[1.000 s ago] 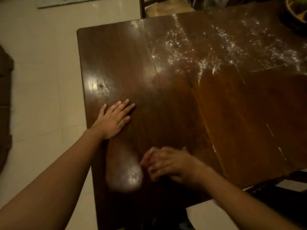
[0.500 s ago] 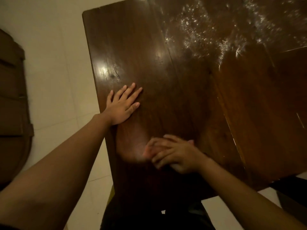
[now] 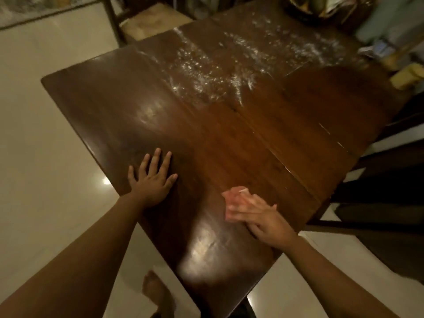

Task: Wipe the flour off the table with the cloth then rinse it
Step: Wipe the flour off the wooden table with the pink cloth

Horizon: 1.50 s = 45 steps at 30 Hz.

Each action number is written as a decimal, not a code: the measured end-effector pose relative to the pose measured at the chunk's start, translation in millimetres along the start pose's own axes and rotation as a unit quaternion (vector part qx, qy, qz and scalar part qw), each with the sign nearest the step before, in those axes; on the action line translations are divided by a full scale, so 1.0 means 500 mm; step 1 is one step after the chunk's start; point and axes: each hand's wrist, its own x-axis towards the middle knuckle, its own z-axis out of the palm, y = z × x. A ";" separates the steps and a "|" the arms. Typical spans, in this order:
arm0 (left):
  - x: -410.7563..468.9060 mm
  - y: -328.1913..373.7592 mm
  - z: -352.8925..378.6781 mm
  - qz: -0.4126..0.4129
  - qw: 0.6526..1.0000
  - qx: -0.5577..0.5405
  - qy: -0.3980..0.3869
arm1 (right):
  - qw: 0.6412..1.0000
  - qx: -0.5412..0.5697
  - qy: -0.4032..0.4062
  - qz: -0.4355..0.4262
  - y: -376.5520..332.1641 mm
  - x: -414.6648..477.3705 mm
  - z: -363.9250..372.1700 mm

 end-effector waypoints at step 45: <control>0.082 0.019 -0.113 0.074 0.989 0.127 -0.031 | 0.948 -0.062 0.104 0.295 -0.093 0.214 0.036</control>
